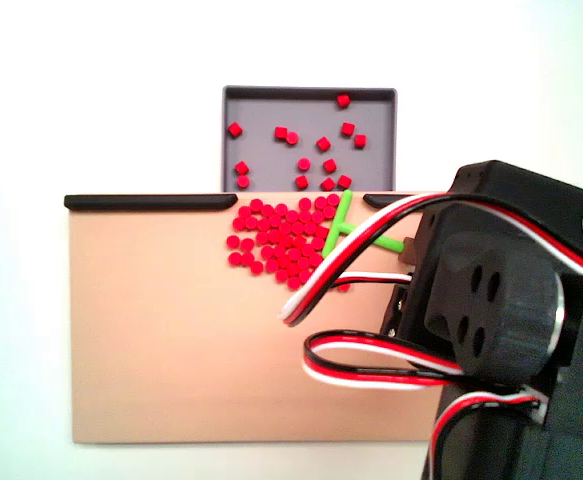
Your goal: Push granules from right to the grey container
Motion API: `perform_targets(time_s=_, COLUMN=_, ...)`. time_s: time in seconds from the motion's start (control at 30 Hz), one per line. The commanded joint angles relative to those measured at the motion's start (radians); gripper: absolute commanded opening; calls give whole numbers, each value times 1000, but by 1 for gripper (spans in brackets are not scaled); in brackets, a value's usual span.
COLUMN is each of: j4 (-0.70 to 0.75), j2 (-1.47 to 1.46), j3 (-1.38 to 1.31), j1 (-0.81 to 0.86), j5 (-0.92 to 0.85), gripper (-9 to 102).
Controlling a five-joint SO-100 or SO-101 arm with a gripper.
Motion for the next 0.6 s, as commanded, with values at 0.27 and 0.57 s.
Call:
perform_targets(time_s=0.27, j4=-2, j2=26, j3=-11, j1=-17, j5=14, gripper=0)
perform_targets(time_s=0.57, j4=0, j2=41, j3=-9, j1=-11, j5=8, gripper=0)
